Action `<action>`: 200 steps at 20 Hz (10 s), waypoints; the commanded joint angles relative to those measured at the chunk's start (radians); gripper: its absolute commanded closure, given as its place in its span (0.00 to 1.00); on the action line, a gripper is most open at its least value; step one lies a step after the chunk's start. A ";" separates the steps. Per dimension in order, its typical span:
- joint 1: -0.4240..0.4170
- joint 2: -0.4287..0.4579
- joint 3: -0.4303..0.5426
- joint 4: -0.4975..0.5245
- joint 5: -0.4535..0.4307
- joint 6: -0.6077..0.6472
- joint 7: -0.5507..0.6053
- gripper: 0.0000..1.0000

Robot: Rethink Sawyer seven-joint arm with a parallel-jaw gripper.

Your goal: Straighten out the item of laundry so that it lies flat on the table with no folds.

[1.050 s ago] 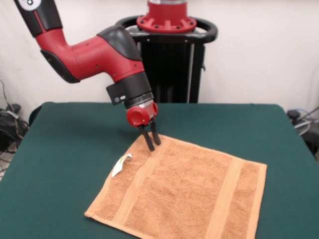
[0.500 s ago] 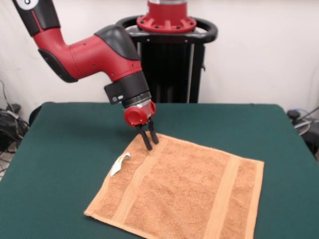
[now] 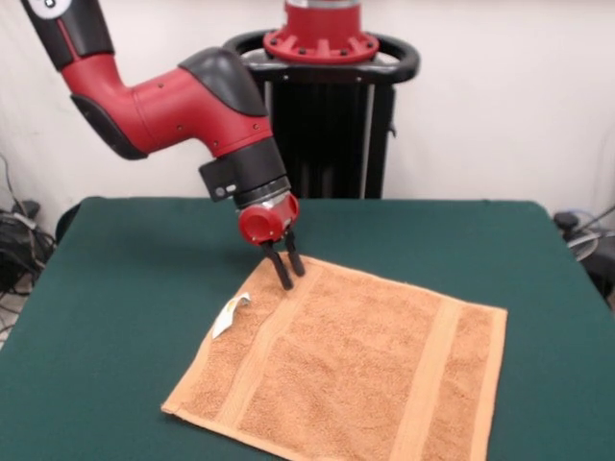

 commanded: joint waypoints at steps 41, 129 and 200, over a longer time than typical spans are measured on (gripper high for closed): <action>-0.102 0.046 -0.009 -0.121 -0.083 0.485 -0.479 0.00; 0.045 -0.070 -0.364 -0.350 0.138 0.307 -0.298 0.00; -0.171 -0.438 -0.115 0.044 0.378 0.386 -0.334 0.00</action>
